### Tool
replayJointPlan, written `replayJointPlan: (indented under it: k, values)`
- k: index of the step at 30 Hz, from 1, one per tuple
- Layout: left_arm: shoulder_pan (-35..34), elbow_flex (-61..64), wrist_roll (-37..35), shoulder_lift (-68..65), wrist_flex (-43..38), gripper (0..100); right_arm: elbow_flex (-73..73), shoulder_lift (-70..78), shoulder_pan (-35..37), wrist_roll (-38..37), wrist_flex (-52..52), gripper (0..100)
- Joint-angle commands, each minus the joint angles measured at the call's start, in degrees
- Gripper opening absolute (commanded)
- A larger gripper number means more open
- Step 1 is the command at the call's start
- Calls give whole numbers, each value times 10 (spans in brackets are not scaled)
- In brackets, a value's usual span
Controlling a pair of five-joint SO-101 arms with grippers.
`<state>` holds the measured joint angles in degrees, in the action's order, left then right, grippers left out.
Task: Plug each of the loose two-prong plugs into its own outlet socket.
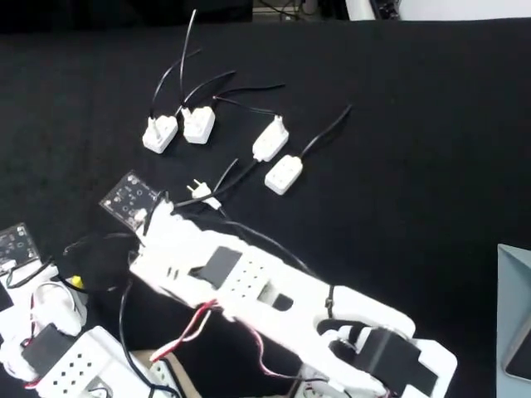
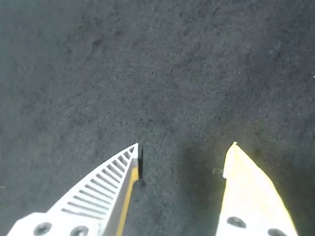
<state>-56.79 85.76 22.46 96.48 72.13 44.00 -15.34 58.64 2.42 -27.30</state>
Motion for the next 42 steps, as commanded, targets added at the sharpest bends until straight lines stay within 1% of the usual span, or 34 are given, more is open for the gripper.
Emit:
replayJointPlan:
  k: [1, 11, 17, 19, 22, 25, 29, 33, 40, 42]
  values:
    - [0, -1, -6, 5, -11, 275, -44, 12, 4, -3, 13, 11]
    - [0, -1, -7, 5, -12, 275, -80, 101, 4, -3, 13, 11]
    - [0, -1, -7, 6, -12, 275, -80, 93, 3, -8, 10, 11]
    - [0, -1, -7, 6, -13, 275, -77, 92, 3, -30, 9, 11]
    - [0, 0, -9, 6, -18, 275, -76, 95, 3, -43, 8, 11]
    - [-1, 5, -38, 6, -34, 275, -75, 96, 3, -43, 8, 11]
    - [-5, 6, -40, 6, -39, 275, -75, 96, -9, -44, 8, 11]
    - [-5, 6, -41, 6, -40, 275, -76, 96, -22, -77, 12, 11]
    - [-5, 6, -42, 6, -40, 275, -69, 97, -18, -76, 16, 11]
    - [-5, 6, -42, 6, -40, 275, -60, 97, -17, -75, 39, 11]
